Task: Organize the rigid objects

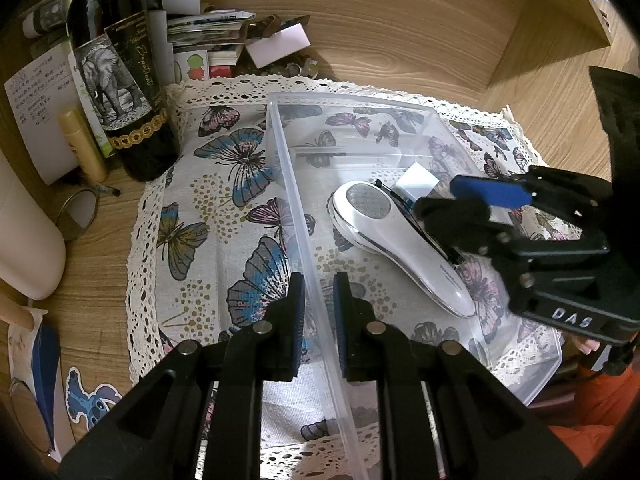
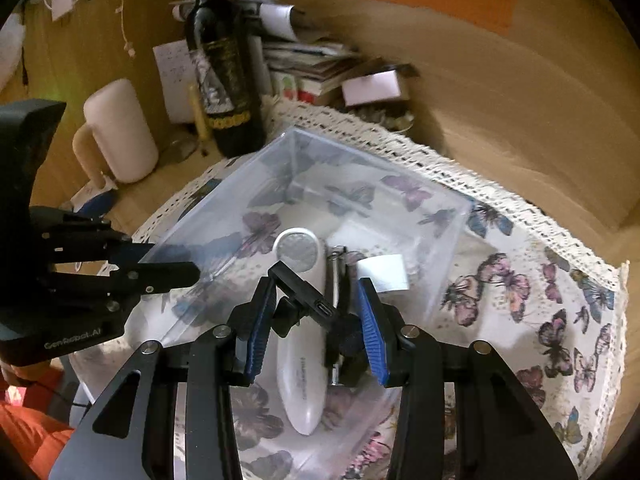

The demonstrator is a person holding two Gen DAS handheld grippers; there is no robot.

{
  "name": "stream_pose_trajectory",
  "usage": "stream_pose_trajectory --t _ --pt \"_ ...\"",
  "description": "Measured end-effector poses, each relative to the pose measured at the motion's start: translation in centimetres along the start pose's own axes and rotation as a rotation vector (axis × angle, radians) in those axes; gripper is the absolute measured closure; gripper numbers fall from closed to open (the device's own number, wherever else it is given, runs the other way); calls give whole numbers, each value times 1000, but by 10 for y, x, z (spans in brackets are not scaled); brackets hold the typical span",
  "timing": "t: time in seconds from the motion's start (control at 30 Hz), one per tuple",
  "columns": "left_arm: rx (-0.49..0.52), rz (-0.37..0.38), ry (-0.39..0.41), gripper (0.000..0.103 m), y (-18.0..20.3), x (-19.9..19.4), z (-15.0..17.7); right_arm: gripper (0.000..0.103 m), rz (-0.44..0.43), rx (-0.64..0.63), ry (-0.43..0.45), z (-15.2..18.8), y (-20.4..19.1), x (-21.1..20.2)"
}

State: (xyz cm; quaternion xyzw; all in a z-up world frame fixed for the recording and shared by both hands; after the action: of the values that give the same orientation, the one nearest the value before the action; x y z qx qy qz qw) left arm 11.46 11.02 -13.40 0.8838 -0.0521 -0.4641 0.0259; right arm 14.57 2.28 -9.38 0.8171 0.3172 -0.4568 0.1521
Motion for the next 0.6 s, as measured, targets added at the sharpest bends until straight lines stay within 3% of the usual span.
stream_pose_trajectory --t 0.17,0.37,0.6 --pt "0 0 0 89 0 0 0 64 -11 4 -10 1 -1 2" --pt "0 1 0 89 -1 0 0 57 7 24 43 -4 4 -14" --pt "1 2 2 89 1 0 0 49 103 95 120 0 36 -49"
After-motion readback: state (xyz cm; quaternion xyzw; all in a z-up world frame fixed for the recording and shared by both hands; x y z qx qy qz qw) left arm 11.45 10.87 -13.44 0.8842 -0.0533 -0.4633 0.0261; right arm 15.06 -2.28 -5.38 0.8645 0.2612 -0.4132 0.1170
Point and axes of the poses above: each gripper's, at about its wrist camera, not at the fingertips, and x roughly the way its jaws point, y to its right, z to its underside, the point moved 5 cm from there along x, roughly the way its jaws point, and after that the axes turned 5 degrees about x, right-handed, at the moved point
